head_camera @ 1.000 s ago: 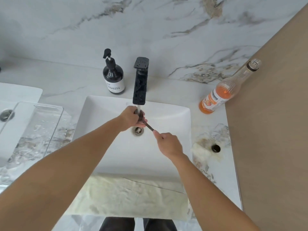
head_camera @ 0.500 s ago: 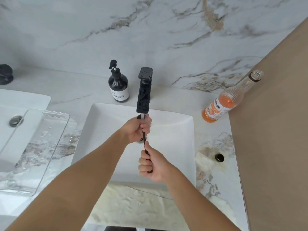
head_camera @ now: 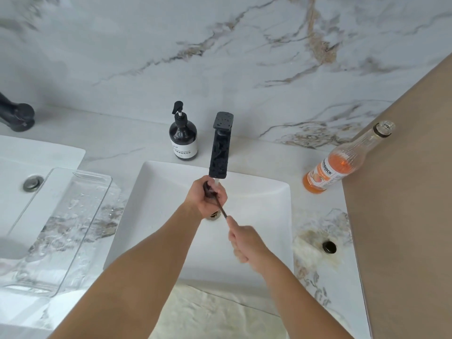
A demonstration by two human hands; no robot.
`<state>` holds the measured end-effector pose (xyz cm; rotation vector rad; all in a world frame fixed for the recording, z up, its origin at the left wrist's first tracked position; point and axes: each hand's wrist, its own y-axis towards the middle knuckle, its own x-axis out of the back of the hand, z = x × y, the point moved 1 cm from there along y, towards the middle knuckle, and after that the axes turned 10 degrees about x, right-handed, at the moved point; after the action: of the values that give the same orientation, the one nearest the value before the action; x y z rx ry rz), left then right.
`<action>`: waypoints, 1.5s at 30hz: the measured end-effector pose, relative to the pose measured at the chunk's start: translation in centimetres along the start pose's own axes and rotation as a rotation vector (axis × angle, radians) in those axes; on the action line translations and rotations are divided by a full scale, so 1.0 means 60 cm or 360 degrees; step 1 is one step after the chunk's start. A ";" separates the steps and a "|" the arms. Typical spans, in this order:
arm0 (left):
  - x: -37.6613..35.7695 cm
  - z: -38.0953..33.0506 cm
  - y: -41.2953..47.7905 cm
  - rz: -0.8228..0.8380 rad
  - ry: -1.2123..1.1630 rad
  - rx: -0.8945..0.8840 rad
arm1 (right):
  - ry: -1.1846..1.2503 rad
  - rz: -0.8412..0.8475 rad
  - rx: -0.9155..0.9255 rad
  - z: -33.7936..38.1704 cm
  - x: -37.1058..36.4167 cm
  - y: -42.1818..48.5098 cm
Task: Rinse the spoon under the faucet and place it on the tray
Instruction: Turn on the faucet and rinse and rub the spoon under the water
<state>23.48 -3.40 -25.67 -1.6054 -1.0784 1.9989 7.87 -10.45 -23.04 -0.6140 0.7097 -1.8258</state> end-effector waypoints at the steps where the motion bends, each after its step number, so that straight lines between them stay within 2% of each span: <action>1: -0.003 -0.001 -0.004 0.0046 0.0037 0.0001 | -0.0539 -0.0211 0.0212 0.007 0.011 0.001; 3: -0.010 0.003 -0.008 0.0146 0.0046 -0.0019 | -0.1409 -0.0499 0.0471 0.010 0.025 0.002; 4: -0.017 0.005 -0.009 0.0182 0.0023 -0.0030 | -0.1663 -0.0602 0.0543 0.009 0.024 -0.001; 6: -0.033 0.006 -0.002 0.0156 0.0029 -0.0060 | -0.1762 -0.0685 0.0566 0.008 0.013 -0.005; 7: -0.040 0.005 0.000 0.0119 0.0047 -0.0066 | -0.1648 -0.0627 0.0495 0.010 0.007 -0.007; 8: -0.042 0.004 0.001 0.0093 0.0058 -0.0056 | -0.1378 -0.0523 0.0405 0.014 0.004 -0.008; 10: -0.035 0.003 0.000 0.0076 0.0078 0.0005 | -0.0381 -0.0198 0.0082 0.015 0.007 -0.003; 12: -0.026 0.004 -0.004 0.0136 0.0082 0.0069 | 0.0539 0.0289 -0.0345 0.009 0.008 -0.010; 14: -0.024 0.005 -0.008 0.0228 0.0059 0.0145 | 0.1021 0.0622 -0.0560 0.005 0.006 -0.029; 15: -0.025 0.005 -0.007 0.0256 0.0060 0.0176 | 0.1135 0.0694 -0.0607 0.003 0.006 -0.034; 16: -0.026 0.005 -0.006 0.0268 0.0058 0.0197 | 0.1133 0.0657 -0.0641 0.002 0.003 -0.034; 17: -0.025 0.005 -0.005 0.0276 0.0051 0.0206 | 0.0944 0.0525 -0.0597 0.004 0.002 -0.031; 18: -0.023 0.005 -0.004 0.0275 0.0046 0.0199 | 0.0563 0.0345 -0.0437 0.007 0.004 -0.027; 21: -0.020 0.008 -0.004 0.0228 0.0029 0.0109 | -0.1336 -0.0399 0.0227 0.014 0.028 -0.021; 22: -0.024 0.009 -0.002 0.0187 0.0017 0.0087 | -0.1683 -0.0560 0.0359 0.014 0.031 -0.020; 23: -0.031 0.012 0.001 0.0131 0.0017 0.0065 | -0.1804 -0.0626 0.0431 0.014 0.030 -0.020; 24: -0.038 0.013 0.004 0.0069 0.0022 0.0037 | -0.1765 -0.0607 0.0410 0.013 0.027 -0.018; 25: -0.043 0.014 0.007 0.0019 0.0020 0.0013 | -0.1587 -0.0513 0.0328 0.011 0.024 -0.015; 26: -0.045 0.015 0.009 -0.0006 0.0010 0.0002 | -0.1176 -0.0372 0.0222 0.012 0.021 -0.012; 29: -0.042 0.013 0.007 0.0045 0.0004 0.0066 | 0.0549 0.0258 -0.0346 0.005 0.010 -0.012; 30: -0.041 0.012 0.005 0.0074 0.0001 0.0099 | 0.0894 0.0426 -0.0477 0.004 0.005 -0.020; 31: -0.039 0.011 0.005 0.0091 0.0009 0.0126 | 0.1083 0.0552 -0.0539 0.004 0.004 -0.029; 32: -0.039 0.009 0.005 0.0114 0.0016 0.0146 | 0.1199 0.0651 -0.0557 0.004 0.004 -0.035; 34: -0.043 0.005 0.004 0.0118 0.0044 0.0147 | 0.1106 0.0545 -0.0503 0.005 0.003 -0.032; 35: -0.044 0.003 0.004 0.0044 0.0111 0.0112 | 0.0844 0.0405 -0.0370 0.007 0.005 -0.030; 38: -0.046 0.005 0.016 -0.0397 0.0380 -0.0142 | -0.0500 -0.0153 0.0313 0.015 0.014 -0.018; 39: -0.047 0.008 0.018 -0.0502 0.0407 -0.0218 | -0.0722 -0.0261 0.0413 0.016 0.010 -0.014; 40: -0.047 0.010 0.019 -0.0527 0.0386 -0.0238 | -0.0715 -0.0285 0.0402 0.018 0.004 -0.015; 41: -0.045 0.013 0.018 -0.0480 0.0346 -0.0213 | -0.0457 -0.0217 0.0317 0.015 -0.004 -0.018; 42: -0.044 0.014 0.016 -0.0381 0.0303 -0.0163 | -0.0036 -0.0086 0.0185 0.006 -0.010 -0.019; 45: -0.033 0.009 0.007 -0.0054 0.0237 0.0087 | 0.1380 0.0496 -0.0307 -0.013 -0.021 -0.026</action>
<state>23.61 -5.21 -24.64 -1.6666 -0.9810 1.8386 6.76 -8.65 -22.59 0.2153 1.4706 -1.6972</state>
